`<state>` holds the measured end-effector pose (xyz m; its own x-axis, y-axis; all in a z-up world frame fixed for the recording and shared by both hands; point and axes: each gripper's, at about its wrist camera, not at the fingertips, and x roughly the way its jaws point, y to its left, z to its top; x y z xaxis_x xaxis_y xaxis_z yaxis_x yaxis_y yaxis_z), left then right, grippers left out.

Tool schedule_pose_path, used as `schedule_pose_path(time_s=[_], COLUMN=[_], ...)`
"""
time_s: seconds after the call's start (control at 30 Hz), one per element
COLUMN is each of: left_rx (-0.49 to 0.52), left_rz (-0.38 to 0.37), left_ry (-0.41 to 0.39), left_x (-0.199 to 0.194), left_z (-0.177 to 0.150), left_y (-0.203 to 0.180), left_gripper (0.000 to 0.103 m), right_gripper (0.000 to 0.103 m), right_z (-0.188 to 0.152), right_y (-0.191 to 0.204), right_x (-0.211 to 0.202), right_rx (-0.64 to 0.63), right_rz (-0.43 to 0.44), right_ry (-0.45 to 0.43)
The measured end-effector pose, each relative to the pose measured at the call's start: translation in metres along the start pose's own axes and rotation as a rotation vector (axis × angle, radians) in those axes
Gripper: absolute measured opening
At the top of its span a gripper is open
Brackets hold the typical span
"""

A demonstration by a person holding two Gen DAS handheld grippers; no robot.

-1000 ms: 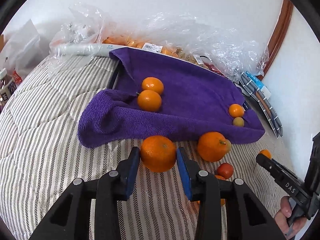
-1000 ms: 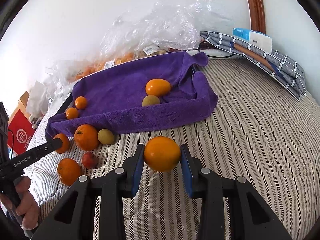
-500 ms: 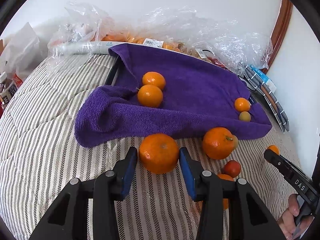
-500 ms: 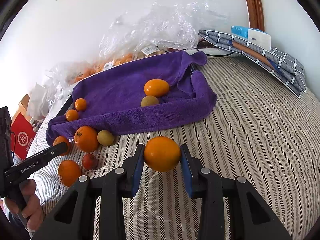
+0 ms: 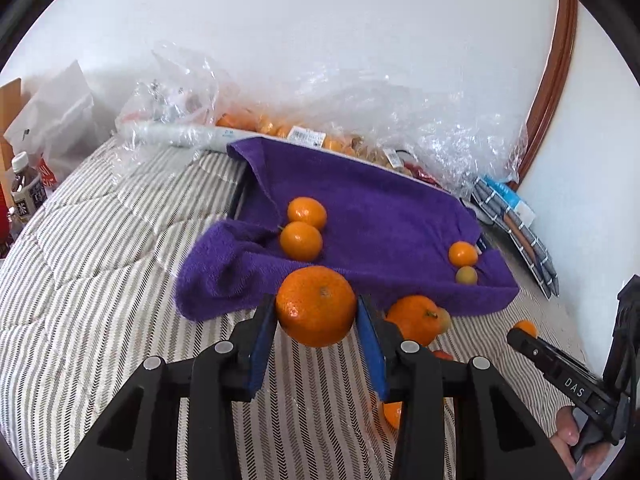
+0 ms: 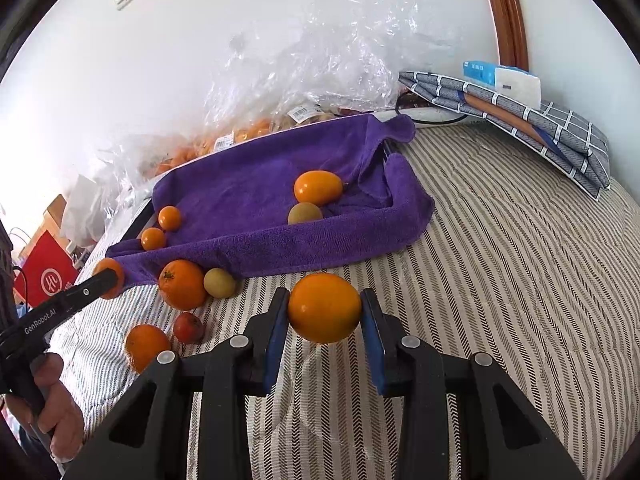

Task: Organize fruits
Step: 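Lift both held oranges and carry them over the purple towel, then lower the right tool's orange onto the towel while the left tool sets its orange down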

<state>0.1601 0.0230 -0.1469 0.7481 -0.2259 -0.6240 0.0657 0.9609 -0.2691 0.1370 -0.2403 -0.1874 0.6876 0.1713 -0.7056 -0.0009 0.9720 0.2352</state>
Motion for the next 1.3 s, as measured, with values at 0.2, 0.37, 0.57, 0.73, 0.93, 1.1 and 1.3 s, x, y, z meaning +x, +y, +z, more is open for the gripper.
schedule_pose_path(time_s=[0.2,0.37,0.57,0.73,0.93,1.1,1.3], left_rx=[-0.015,-0.035,-0.010,-0.005,-0.019,-0.043,-0.062], left_rz=[-0.009,-0.004,0.046,0.044,0.041,0.031,0.031], left_ry=[-0.005,-0.012,-0.054,-0.077,-0.063,-0.030,0.000], left_x=[-0.006,-0.011,-0.016,-0.006,0.027,0.051,0.058], left_z=[0.004,0.012,0.034,0.060,0.077,0.076,0.072], left_y=[0.004,0.009,0.004,-0.007,-0.016,-0.012,-0.002], left_gripper=[0.038,0.038,0.038,0.038,0.038,0.038,0.038], right_gripper=[0.035,0.035,0.035,0.035,0.035,0.035,0.035], right_z=[0.003,0.015,0.041,0.069,0.104,0.122,0.120], right_y=[0.003,0.012,0.024,0.030,0.033,0.025,0.009], right_x=[-0.001,-0.011,-0.014,-0.005,0.015,0.045,0.081], right_rx=[-0.007,-0.041,-0.086,-0.111,-0.147,-0.159,-0.125], right_rz=[0.038,0.027,0.035,0.041,0.050,0.047,0.040], right_ry=[0.028,0.008,-0.039,-0.073,-0.110,-0.094,-0.051])
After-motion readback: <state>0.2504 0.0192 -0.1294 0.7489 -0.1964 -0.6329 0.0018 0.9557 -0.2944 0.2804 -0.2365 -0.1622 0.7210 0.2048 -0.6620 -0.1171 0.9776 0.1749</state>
